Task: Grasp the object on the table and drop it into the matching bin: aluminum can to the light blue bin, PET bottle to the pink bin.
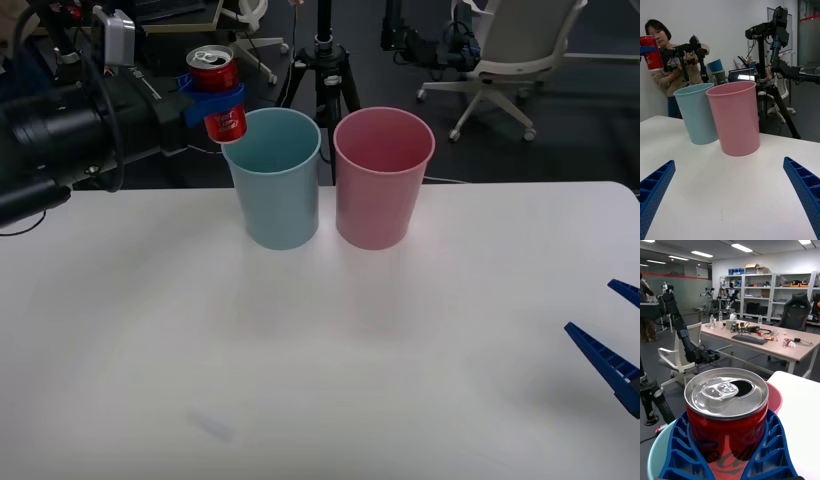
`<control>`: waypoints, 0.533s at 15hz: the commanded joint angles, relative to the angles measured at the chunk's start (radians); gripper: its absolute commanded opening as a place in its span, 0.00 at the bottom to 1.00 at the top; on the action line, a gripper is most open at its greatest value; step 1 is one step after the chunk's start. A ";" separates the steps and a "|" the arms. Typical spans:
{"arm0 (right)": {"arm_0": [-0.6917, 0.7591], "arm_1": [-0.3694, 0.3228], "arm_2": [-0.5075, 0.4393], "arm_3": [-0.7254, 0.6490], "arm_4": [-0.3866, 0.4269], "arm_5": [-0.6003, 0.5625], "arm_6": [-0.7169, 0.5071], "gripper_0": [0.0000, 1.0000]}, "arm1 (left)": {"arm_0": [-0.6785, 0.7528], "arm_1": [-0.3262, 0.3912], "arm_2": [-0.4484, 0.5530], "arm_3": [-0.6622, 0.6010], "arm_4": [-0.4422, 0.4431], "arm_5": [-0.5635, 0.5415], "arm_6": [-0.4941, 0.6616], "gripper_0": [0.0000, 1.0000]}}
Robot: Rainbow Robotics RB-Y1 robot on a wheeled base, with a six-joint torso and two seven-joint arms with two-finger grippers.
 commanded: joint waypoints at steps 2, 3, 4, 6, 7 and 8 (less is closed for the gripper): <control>0.000 0.000 0.000 0.000 0.000 0.000 0.000 1.00 | -0.085 -0.127 -0.003 0.122 -0.110 0.001 0.008 0.00; 0.000 0.000 0.000 0.000 0.000 0.000 0.000 1.00 | -0.105 -0.148 -0.003 0.154 -0.130 -0.001 0.008 0.00; 0.000 0.000 0.000 0.000 0.000 0.000 0.000 1.00 | -0.125 -0.173 -0.003 0.194 -0.153 -0.001 0.005 0.00; 0.000 0.000 0.000 0.000 0.000 0.000 0.000 1.00 | -0.160 -0.206 -0.003 0.254 -0.182 0.001 0.003 0.00; 0.000 0.000 0.000 0.000 0.000 0.000 0.000 1.00 | -0.174 -0.226 -0.003 0.278 -0.192 0.001 0.002 0.00; 0.000 0.000 0.000 0.000 0.000 0.000 0.000 1.00 | -0.183 -0.237 -0.003 0.297 -0.202 0.002 0.000 0.00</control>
